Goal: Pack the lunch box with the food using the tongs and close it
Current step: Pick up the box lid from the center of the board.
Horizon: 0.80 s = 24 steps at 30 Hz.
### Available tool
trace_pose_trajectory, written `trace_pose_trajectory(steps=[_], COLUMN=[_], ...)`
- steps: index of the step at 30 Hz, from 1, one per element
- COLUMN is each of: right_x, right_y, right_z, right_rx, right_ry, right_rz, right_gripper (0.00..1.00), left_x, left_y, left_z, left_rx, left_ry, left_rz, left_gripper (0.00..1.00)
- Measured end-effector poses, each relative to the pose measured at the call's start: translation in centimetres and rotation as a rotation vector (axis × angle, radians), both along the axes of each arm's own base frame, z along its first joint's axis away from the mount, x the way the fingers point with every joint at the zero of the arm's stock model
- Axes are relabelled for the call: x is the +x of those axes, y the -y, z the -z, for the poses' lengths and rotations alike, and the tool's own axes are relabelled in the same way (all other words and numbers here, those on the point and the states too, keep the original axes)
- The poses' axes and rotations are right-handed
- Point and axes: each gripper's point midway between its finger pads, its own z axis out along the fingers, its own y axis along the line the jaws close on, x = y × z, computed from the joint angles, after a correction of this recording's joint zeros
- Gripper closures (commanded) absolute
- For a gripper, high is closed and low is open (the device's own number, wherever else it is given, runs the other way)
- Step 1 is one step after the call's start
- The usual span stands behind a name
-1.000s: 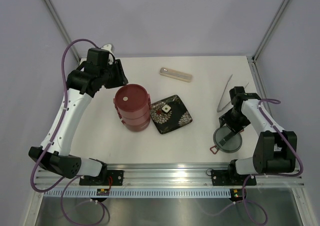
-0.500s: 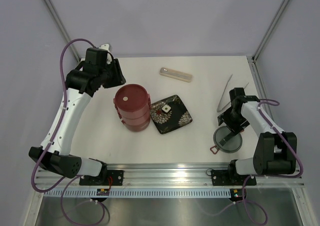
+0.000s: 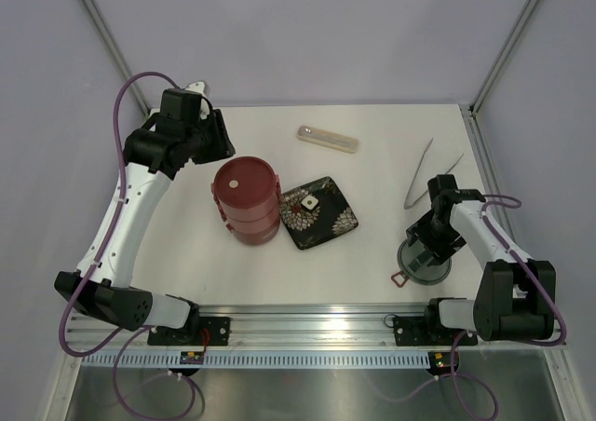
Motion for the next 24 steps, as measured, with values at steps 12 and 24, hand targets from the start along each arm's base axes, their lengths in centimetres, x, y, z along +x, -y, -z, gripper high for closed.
trace_pose_trajectory(steps=[12, 24], right_x=[1.2, 7.7], right_y=[-0.3, -0.4], right_z=[1.4, -12.7], right_rx=[0.016, -0.040], right_ry=[0.015, 0.327], right_rz=[-0.070, -0.252], right_gripper=[1.00, 1.00], left_x=[0.5, 4.2], left_y=[-1.3, -6.4], left_z=[0.1, 3.7], left_rx=[-0.004, -0.148], left_ry=[-0.006, -0.101], left_rz=[-0.038, -0.223], left_gripper=[0.56, 0.56])
